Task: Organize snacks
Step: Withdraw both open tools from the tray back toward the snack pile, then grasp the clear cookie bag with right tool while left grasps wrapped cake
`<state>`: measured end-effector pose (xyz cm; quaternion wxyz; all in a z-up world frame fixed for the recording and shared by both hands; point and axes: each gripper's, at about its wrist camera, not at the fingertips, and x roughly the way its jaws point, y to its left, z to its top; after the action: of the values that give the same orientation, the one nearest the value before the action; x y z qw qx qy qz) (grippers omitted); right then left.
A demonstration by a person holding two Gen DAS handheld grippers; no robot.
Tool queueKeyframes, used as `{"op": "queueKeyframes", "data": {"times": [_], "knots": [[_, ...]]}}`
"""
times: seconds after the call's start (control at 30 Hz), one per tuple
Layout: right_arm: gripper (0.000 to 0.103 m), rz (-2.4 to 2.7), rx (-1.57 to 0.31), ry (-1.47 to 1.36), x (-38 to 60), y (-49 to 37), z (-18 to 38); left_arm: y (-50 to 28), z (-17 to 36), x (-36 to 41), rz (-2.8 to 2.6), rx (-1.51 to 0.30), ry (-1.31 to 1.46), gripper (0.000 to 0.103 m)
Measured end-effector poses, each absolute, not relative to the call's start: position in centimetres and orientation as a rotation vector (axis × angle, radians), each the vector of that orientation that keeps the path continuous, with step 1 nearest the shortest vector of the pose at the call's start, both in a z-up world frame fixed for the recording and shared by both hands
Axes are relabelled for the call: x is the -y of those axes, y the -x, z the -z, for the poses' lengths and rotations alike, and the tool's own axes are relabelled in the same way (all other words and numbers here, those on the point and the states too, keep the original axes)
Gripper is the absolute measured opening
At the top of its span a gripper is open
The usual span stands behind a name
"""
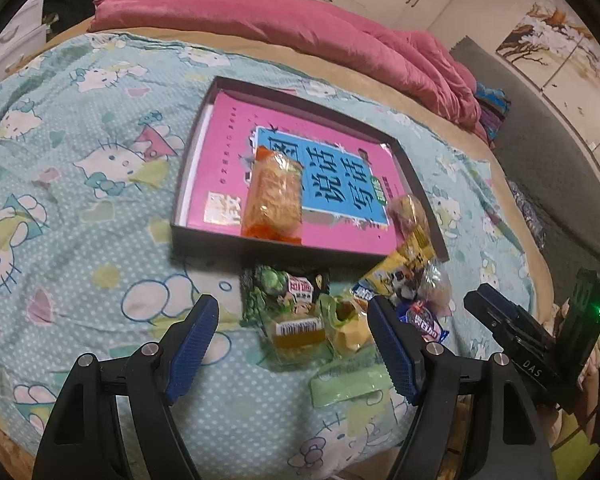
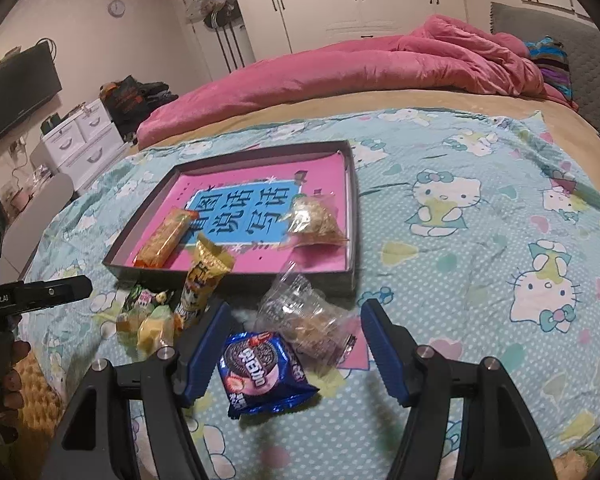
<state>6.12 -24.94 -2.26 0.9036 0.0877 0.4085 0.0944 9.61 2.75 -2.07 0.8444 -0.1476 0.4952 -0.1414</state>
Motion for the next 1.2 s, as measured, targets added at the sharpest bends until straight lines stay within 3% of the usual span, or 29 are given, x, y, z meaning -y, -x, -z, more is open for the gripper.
{"op": "queueKeyframes", "data": {"times": [1.2], "knots": [[0.067, -0.124, -0.968, 0.03, 23.2, -7.2, 5.4, -9.4, 6.7, -1.0, 0.304, -1.22, 0.303, 0.078]]}}
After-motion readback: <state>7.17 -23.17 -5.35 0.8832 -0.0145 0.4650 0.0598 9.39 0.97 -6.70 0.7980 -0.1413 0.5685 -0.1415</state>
